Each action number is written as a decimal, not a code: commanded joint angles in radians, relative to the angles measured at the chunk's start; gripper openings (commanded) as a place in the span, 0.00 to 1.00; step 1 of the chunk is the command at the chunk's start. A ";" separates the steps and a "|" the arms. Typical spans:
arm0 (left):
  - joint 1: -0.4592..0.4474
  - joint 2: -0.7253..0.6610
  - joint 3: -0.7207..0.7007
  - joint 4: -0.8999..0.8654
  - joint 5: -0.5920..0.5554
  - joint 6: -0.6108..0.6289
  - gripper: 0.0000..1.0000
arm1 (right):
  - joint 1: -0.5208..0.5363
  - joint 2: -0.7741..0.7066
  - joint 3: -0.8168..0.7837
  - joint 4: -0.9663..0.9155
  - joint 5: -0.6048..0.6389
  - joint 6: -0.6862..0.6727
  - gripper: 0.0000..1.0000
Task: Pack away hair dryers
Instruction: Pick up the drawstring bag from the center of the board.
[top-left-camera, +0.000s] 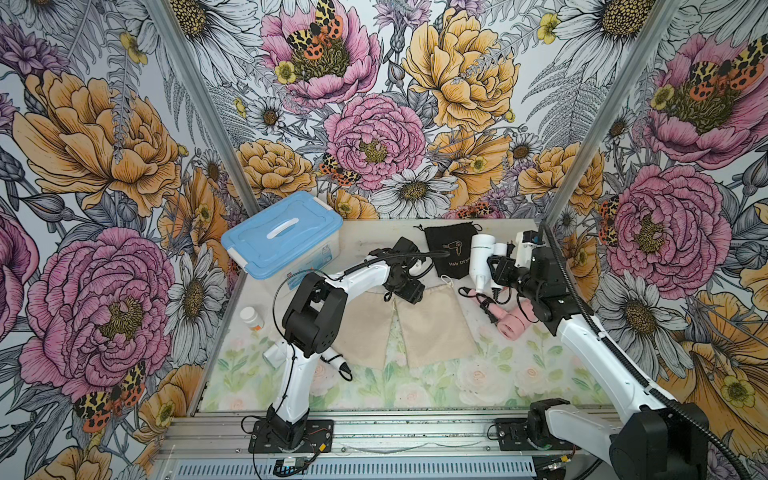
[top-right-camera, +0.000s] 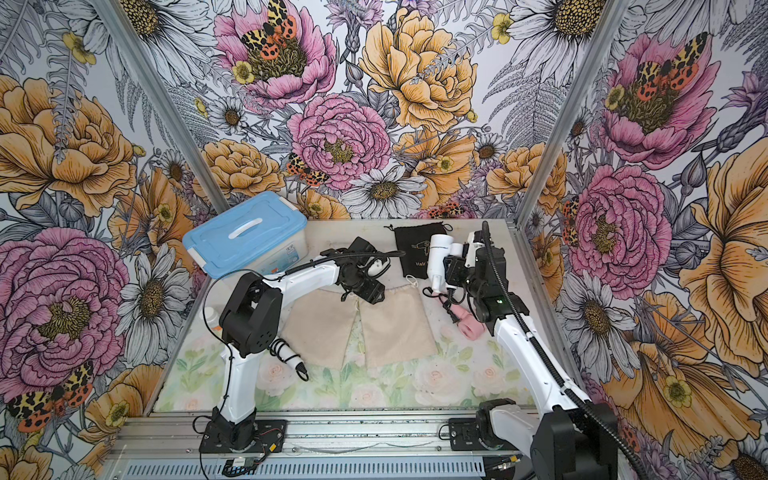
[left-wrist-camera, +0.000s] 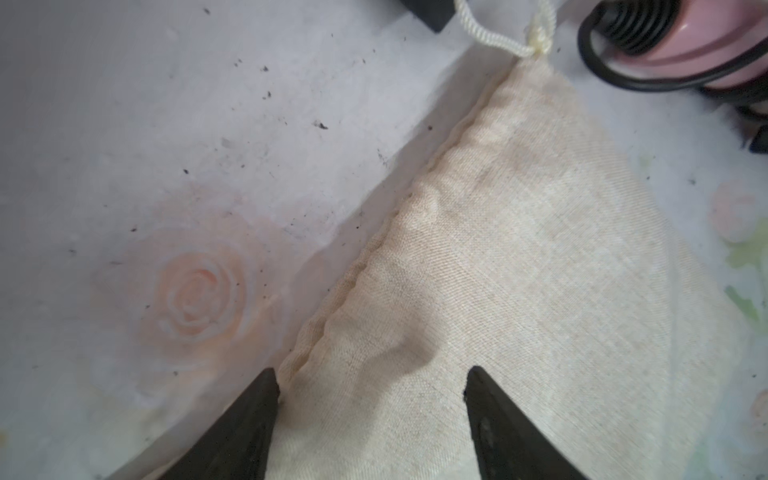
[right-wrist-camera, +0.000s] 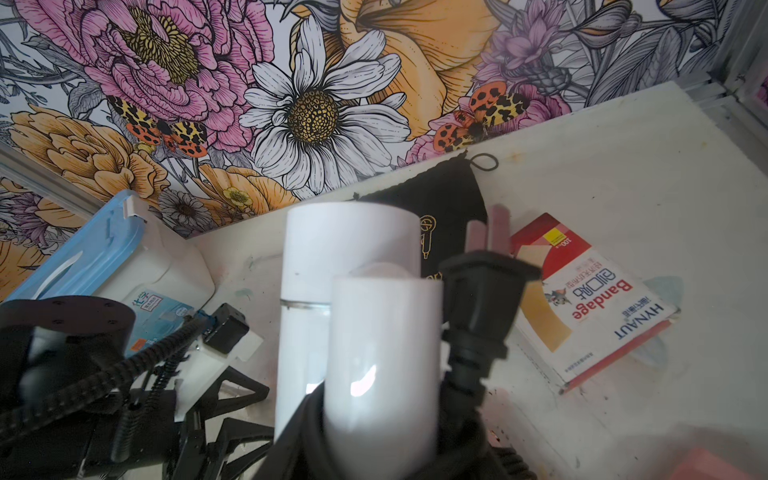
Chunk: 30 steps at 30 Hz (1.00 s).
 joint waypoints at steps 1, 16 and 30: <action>0.029 0.025 0.029 0.030 0.084 0.048 0.72 | -0.006 -0.030 0.048 0.064 -0.018 -0.017 0.23; 0.029 0.073 0.042 0.031 0.119 0.038 0.00 | -0.006 -0.026 0.056 0.064 -0.012 -0.022 0.23; 0.072 -0.094 0.158 0.009 0.082 -0.002 0.00 | -0.008 -0.031 0.057 0.065 0.000 -0.024 0.23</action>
